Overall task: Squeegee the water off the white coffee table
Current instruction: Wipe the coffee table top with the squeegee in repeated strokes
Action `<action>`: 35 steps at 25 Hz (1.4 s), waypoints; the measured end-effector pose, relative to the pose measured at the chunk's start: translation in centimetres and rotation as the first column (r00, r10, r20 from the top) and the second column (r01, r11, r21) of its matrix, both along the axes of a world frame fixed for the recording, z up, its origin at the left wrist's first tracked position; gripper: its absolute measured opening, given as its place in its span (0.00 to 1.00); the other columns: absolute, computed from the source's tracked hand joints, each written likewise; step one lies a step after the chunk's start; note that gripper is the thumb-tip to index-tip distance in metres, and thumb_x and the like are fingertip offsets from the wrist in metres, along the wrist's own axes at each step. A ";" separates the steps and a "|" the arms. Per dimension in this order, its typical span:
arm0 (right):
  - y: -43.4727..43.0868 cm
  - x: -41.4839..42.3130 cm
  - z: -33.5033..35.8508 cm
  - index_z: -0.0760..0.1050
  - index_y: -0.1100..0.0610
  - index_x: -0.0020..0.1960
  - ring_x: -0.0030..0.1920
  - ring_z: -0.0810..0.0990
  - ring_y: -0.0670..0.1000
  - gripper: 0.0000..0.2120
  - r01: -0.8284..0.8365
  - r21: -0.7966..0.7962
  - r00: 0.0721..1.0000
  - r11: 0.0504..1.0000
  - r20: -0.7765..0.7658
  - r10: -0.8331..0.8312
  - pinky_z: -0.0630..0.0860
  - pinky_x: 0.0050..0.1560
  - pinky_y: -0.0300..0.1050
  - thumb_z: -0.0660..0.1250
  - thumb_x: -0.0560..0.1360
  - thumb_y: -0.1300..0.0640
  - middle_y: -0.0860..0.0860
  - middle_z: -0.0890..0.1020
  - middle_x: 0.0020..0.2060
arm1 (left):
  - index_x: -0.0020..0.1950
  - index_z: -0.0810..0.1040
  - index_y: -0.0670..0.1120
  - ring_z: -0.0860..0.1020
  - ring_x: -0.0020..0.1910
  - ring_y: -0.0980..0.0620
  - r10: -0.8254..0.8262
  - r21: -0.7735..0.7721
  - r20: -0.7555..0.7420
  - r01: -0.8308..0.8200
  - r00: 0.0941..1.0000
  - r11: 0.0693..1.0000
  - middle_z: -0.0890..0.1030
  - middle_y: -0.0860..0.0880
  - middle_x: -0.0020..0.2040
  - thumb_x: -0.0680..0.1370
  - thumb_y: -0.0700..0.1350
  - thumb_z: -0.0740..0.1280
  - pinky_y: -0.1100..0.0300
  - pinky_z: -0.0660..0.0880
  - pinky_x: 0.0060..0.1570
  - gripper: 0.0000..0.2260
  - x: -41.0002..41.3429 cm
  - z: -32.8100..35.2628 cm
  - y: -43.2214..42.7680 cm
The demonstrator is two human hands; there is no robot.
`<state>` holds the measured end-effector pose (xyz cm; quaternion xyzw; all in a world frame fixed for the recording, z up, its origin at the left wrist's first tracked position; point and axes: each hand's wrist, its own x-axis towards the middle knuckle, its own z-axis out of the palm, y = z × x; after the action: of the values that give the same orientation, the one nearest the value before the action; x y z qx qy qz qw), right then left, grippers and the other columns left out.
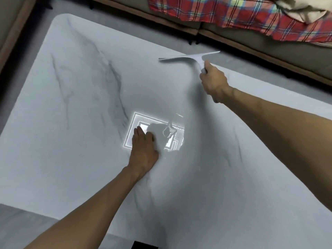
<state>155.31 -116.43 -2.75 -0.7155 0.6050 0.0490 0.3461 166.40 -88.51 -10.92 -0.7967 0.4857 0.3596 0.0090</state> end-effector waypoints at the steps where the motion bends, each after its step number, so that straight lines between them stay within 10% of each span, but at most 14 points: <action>1: 0.0 -0.4 -0.3 0.65 0.47 0.66 0.46 0.71 0.60 0.19 -0.056 -0.040 0.998 0.998 -0.036 0.054 0.68 0.30 0.45 0.51 0.77 0.56 0.55 0.75 0.50 | 0.57 0.69 0.41 0.49 0.76 0.32 0.008 -0.010 -0.017 -0.008 1.000 1.000 0.58 0.29 0.72 0.67 0.37 0.61 0.44 0.52 0.74 0.19 -0.1 0.1 0.1; 5: 3.1 -6.5 -0.6 0.57 0.50 0.76 0.50 0.77 0.69 0.23 -0.271 -0.147 0.956 0.951 -0.154 0.249 0.72 0.49 0.55 0.53 0.81 0.53 0.65 0.80 0.54 | 0.60 0.69 0.37 0.47 0.76 0.31 0.004 0.027 -0.045 -0.003 0.999 1.000 0.53 0.27 0.73 0.67 0.37 0.61 0.45 0.51 0.75 0.21 0.2 0.6 -0.1; 13: 10.5 -18.7 4.9 0.53 0.44 0.77 0.39 0.79 0.57 0.25 -0.373 0.089 0.876 0.923 -0.293 0.383 0.75 0.42 0.49 0.53 0.82 0.51 0.52 0.81 0.40 | 0.59 0.69 0.40 0.51 0.74 0.32 0.047 0.135 -0.094 -0.034 0.995 0.990 0.59 0.32 0.70 0.67 0.40 0.58 0.51 0.53 0.73 0.21 0.2 2.7 -1.5; 17: 6.3 -12.0 4.9 0.60 0.50 0.74 0.43 0.77 0.61 0.21 -0.190 -0.018 0.980 0.982 -0.068 0.188 0.75 0.43 0.50 0.55 0.81 0.54 0.55 0.80 0.44 | 0.45 0.63 0.47 0.67 0.50 0.45 0.167 -0.044 -0.145 -0.175 0.975 0.984 0.65 0.48 0.50 0.68 0.38 0.59 0.58 0.64 0.47 0.08 0.3 4.3 -1.9; 20: 2.3 -2.2 2.2 0.63 0.51 0.63 0.38 0.72 0.58 0.13 0.070 0.072 0.993 0.995 0.090 -0.077 0.67 0.26 0.42 0.53 0.79 0.56 0.57 0.76 0.45 | 0.40 0.61 0.52 0.72 0.37 0.48 0.365 -0.164 -0.152 -0.388 0.918 0.907 0.71 0.52 0.39 0.76 0.39 0.59 0.55 0.69 0.36 0.10 1.6 4.2 -0.6; 24: 2.6 9.5 0.3 0.52 0.54 0.77 0.50 0.78 0.60 0.28 0.148 0.090 0.974 0.985 0.161 -0.161 0.75 0.37 0.52 0.54 0.78 0.60 0.58 0.76 0.56 | 0.43 0.65 0.45 0.73 0.35 0.52 0.549 -0.253 -0.133 -0.564 0.825 0.786 0.73 0.48 0.38 0.78 0.43 0.59 0.59 0.68 0.33 0.05 4.7 4.2 1.8; 29: 8.0 14.5 -1.1 0.49 0.56 0.77 0.55 0.77 0.65 0.29 -0.189 -0.011 0.980 0.982 0.058 0.190 0.74 0.51 0.55 0.55 0.79 0.60 0.62 0.77 0.57 | 0.46 0.65 0.43 0.70 0.38 0.51 0.598 -0.239 -0.078 -0.598 0.797 0.765 0.72 0.46 0.45 0.73 0.35 0.62 0.63 0.63 0.36 0.07 8.3 4.0 4.5; 35: 9.5 7.9 -1.6 0.51 0.45 0.78 0.50 0.78 0.64 0.27 -0.672 -0.080 0.741 0.737 -0.087 0.666 0.70 0.47 0.51 0.53 0.81 0.55 0.58 0.80 0.53 | 0.42 0.66 0.42 0.70 0.38 0.47 0.576 -0.258 -0.091 -0.577 0.813 0.775 0.71 0.44 0.43 0.74 0.34 0.60 0.64 0.62 0.32 0.05 6.7 4.8 3.9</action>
<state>163.21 -106.91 -4.37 -0.9006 0.3183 0.1567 0.2511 173.11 -84.63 -6.08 -0.8991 0.2634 0.2771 -0.2130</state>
